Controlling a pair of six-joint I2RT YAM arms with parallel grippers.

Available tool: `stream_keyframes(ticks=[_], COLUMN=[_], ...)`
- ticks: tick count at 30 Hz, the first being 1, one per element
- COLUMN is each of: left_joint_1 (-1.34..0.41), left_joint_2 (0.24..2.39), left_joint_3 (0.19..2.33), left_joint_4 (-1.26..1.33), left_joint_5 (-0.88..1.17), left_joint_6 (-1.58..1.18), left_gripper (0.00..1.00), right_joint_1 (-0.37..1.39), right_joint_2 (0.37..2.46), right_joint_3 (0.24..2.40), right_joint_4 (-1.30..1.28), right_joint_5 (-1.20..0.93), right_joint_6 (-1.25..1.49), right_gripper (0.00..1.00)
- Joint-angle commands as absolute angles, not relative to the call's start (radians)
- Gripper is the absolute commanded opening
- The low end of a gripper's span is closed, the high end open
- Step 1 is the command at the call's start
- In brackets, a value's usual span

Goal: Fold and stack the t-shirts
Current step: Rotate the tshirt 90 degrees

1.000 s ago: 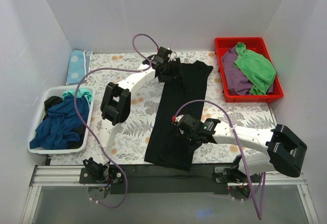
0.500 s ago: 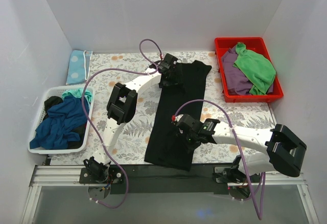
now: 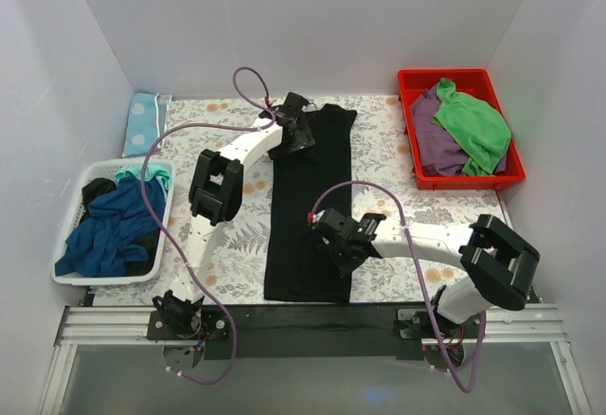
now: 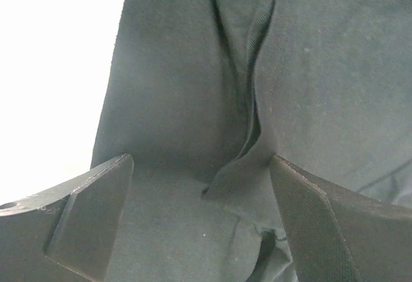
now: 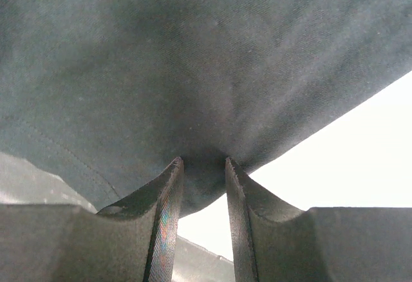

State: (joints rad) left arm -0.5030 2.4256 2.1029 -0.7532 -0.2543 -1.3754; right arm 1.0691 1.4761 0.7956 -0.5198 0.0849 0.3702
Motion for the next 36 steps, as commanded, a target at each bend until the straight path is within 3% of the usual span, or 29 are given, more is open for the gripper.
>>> stream_keyframes(ticks=[1,11,22,36], left_joint_1=[-0.42,-0.344,-0.324,-0.325], left_joint_2=[2.473,2.56,2.559,2.367], left_joint_3=[2.121,2.263,2.279,2.26], left_joint_4=[-0.851,-0.804,-0.769,-0.71], left_joint_5=[-0.353,-0.293,-0.249,-0.201], left_joint_6=[-1.381,-1.278,-1.201,-1.137], left_gripper=[0.87,0.87,0.87,0.88], right_joint_1=[1.071,1.037,1.005,1.003], right_joint_2=[1.58,1.672,1.582,1.523], right_joint_3=[0.845,0.93,0.911,1.018], right_joint_4=[-0.528,-0.574,-0.633,-0.644], right_joint_5=[0.144,0.199,0.245,0.279], right_joint_6=[0.324,0.256,0.256,0.279], right_gripper=[0.38,0.38,0.37,0.38])
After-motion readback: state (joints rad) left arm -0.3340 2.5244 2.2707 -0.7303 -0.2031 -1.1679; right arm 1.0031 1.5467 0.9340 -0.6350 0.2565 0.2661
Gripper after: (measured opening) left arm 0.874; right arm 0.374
